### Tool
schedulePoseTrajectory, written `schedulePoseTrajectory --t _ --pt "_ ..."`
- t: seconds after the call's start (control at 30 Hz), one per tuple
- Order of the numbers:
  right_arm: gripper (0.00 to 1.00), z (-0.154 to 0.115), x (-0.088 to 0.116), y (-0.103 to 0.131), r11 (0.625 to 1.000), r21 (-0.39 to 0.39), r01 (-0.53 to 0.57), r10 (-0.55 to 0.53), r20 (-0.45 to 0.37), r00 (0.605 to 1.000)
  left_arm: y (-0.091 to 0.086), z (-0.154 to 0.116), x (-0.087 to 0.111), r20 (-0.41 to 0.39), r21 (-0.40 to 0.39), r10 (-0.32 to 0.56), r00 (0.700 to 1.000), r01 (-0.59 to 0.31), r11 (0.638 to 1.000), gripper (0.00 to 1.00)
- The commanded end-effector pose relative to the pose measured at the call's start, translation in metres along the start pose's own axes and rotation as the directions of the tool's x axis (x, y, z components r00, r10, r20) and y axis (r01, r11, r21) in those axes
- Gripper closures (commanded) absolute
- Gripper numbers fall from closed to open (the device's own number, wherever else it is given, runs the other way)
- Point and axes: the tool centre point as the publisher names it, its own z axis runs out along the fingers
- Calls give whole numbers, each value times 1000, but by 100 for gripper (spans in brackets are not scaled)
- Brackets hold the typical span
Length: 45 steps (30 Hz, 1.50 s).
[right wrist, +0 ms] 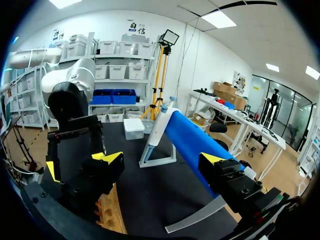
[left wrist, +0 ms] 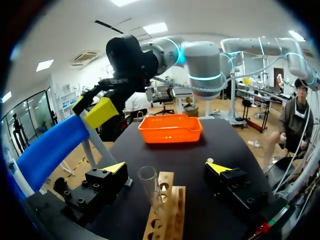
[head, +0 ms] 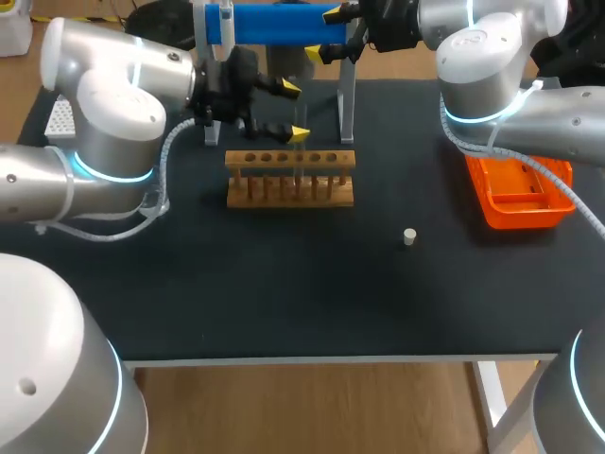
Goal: Invert the test tube, pick up the pipette, mount the tip to pipette, aspirate from beaker and dispense into the tube, eject the tip, return the pipette, and cap with the stopper.
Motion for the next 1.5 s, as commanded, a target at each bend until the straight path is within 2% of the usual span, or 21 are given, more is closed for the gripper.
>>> schedulePoseTrajectory --t 0.03,0.3,0.73,1.27,1.5 --pt "0 -1 -1 1 1000 3 -1 1 -3 1000 6 15 -8 -35 -18 -14 999 13 1000 0" --pt "0 -1 -1 1 1000 3 -1 1 -3 1000 21 28 -9 -63 -52 -51 997 48 997 0" --pt "0 -1 -1 1 1000 3 -1 1 -3 1000 32 42 -16 -83 -88 -40 996 32 996 0" --pt "0 -1 -1 1 1000 3 -1 1 -3 1000 42 49 -16 -41 -135 -51 998 45 990 0" --pt "0 -1 -1 1 1000 3 -1 1 -3 1000 47 51 -16 -33 -126 -64 997 60 990 0"
